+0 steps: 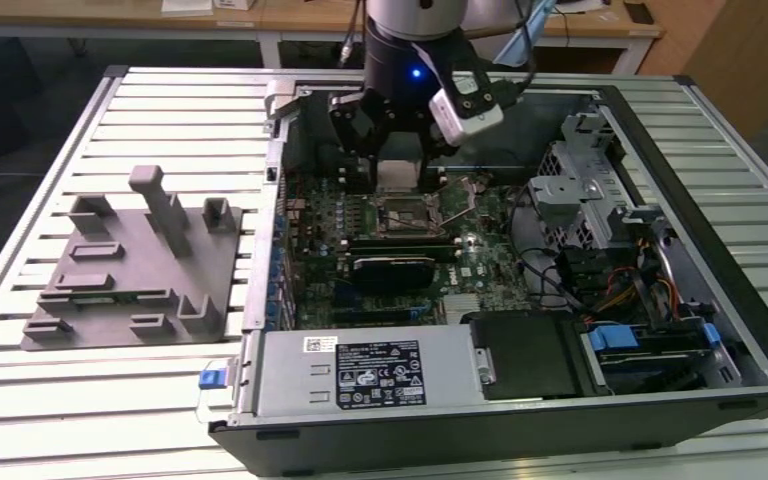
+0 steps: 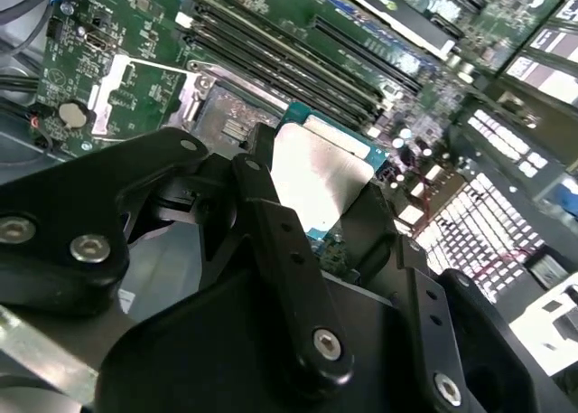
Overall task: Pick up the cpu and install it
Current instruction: 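Pick up the cpu and move it towards the insertion slot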
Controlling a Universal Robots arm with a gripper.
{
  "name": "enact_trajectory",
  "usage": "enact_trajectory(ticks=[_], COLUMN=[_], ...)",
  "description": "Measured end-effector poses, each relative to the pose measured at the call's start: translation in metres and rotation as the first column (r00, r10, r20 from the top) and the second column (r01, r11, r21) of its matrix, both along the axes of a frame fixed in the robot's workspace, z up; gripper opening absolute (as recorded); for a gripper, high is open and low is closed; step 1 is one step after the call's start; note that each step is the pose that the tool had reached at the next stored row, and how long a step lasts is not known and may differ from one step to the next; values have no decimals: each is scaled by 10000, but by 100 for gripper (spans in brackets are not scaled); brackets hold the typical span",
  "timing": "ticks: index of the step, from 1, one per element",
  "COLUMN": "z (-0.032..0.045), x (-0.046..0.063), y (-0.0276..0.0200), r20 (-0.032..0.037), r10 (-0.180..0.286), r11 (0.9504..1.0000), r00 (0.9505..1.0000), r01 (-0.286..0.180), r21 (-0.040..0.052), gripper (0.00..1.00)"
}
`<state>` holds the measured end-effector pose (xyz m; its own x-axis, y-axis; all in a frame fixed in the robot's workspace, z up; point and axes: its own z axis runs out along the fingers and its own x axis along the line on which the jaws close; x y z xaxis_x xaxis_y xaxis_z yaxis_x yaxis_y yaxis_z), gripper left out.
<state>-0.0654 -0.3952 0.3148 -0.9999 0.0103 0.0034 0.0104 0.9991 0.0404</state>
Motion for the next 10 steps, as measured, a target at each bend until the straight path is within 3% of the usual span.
enact_trajectory(ticks=[10], z=[-158], x=[140], y=[78], r20=[-63], r10=[-1], r11=[10000], r00=[10000], r01=[1], r21=[1], gripper=[54])
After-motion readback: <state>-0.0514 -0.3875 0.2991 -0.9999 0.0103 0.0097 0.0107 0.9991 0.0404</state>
